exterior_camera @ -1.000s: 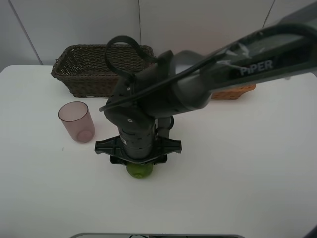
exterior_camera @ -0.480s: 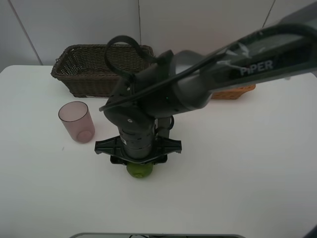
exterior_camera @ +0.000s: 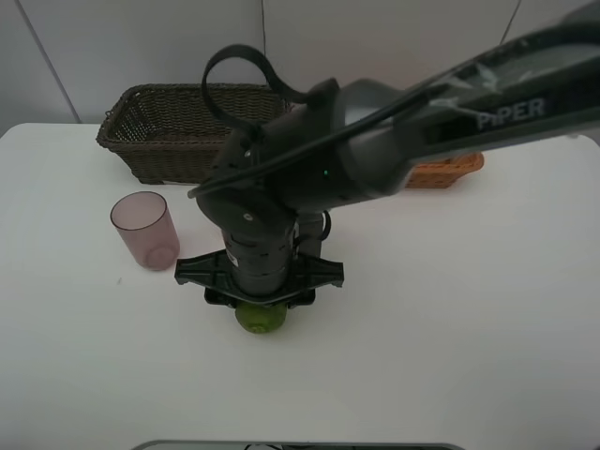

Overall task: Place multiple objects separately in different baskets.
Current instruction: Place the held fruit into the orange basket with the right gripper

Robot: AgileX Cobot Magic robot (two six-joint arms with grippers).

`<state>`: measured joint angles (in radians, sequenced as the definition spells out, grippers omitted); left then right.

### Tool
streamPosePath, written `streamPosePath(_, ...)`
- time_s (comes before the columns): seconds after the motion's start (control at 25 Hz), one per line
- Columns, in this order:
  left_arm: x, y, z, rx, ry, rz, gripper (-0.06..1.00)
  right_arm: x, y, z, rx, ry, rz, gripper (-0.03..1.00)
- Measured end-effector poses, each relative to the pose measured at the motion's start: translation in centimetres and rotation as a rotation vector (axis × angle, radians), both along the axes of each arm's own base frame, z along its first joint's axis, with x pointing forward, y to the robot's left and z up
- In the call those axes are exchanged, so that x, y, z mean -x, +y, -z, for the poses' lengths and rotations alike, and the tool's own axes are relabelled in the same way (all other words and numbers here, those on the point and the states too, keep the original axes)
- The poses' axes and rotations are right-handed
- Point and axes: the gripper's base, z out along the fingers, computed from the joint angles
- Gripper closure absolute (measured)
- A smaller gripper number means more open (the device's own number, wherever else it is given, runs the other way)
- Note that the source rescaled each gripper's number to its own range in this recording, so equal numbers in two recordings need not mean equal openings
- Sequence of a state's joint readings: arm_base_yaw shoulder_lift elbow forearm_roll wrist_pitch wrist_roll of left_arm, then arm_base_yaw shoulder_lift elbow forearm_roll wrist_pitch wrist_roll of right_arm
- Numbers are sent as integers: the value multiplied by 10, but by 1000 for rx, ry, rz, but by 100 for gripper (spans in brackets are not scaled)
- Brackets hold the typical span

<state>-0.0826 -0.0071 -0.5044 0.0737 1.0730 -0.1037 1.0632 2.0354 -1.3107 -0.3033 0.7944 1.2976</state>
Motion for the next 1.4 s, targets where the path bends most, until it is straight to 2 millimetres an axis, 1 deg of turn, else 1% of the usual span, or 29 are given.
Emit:
streamPosePath(0.12, 0, 0, 0, 0, 0, 0, 2, 2, -1, -18, -38, -6, -22, 41)
streamPosePath(0.2, 0, 0, 0, 0, 0, 0, 2, 5, -2, -33, -56, -9, -66, 41)
streamPosePath(0.4, 0, 0, 0, 0, 0, 0, 2, 10, -13, -73, -81, -43, -174, 41)
streamPosePath(0.52, 0, 0, 0, 0, 0, 0, 2, 6, -27, -96, -85, -69, -204, 41)
streamPosePath(0.6, 0, 0, 0, 0, 0, 0, 2, 1, -41, -109, -67, -81, -223, 41)
streamPosePath(0.68, 0, 0, 0, 0, 0, 0, 2, -4, -56, -118, -43, -92, -254, 41)
streamPosePath(0.88, 0, 0, 0, 0, 0, 0, 2, -18, -104, -135, 11, -139, -258, 41)
streamPosePath(1.0, 0, 0, 0, 0, 0, 0, 2, -32, -132, -147, 44, -194, -238, 41)
streamPosePath(1.08, 0, 0, 0, 0, 0, 0, 2, -43, -146, -151, 64, -231, -233, 41)
streamPosePath(1.2, 0, 0, 0, 0, 0, 0, 2, -60, -158, -153, 49, -297, -232, 41)
streamPosePath(1.28, 0, 0, 0, 0, 0, 0, 2, -73, -161, -153, 15, -364, -232, 41)
streamPosePath(1.4, 0, 0, 0, 0, 0, 0, 2, -96, -165, -148, -25, -460, -230, 41)
